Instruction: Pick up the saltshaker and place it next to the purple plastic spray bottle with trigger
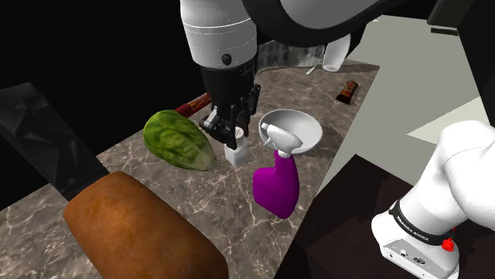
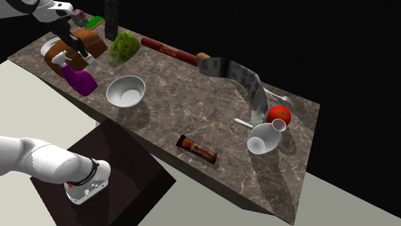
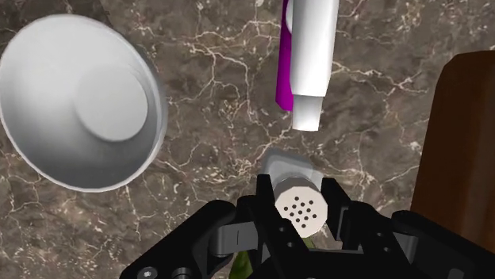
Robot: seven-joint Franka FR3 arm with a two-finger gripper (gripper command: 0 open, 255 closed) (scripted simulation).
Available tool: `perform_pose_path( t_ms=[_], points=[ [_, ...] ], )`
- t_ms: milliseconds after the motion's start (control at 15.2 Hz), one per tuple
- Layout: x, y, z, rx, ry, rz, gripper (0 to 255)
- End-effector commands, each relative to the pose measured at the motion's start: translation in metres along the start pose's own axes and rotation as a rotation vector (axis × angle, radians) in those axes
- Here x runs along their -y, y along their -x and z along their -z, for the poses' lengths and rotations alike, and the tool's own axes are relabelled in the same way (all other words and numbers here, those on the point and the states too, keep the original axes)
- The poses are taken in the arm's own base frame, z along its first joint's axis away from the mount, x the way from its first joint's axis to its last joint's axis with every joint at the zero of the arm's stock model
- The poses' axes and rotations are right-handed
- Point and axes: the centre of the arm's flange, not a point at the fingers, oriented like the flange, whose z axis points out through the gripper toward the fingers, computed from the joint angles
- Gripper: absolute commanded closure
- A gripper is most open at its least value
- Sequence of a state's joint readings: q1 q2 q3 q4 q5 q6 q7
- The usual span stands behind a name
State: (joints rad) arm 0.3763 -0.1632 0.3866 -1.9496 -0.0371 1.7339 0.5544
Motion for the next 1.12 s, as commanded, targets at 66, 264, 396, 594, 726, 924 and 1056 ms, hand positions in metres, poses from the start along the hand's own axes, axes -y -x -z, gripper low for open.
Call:
perform_pose_path(
  t_ms=[66, 264, 396, 594, 726, 924, 1056],
  points=[
    [0.002, 0.000, -0.016, 0.000, 0.000, 0.000, 255],
    [0.004, 0.000, -0.032, 0.000, 0.000, 0.000, 255],
    [0.005, 0.000, -0.042, 0.000, 0.000, 0.000, 255],
    [0.007, 0.000, -0.058, 0.000, 0.000, 0.000, 255],
    [0.008, 0.000, -0.069, 0.000, 0.000, 0.000, 255],
    [0.010, 0.000, -0.084, 0.000, 0.000, 0.000, 255],
    [0.011, 0.000, -0.093, 0.000, 0.000, 0.000, 255]
  ],
)
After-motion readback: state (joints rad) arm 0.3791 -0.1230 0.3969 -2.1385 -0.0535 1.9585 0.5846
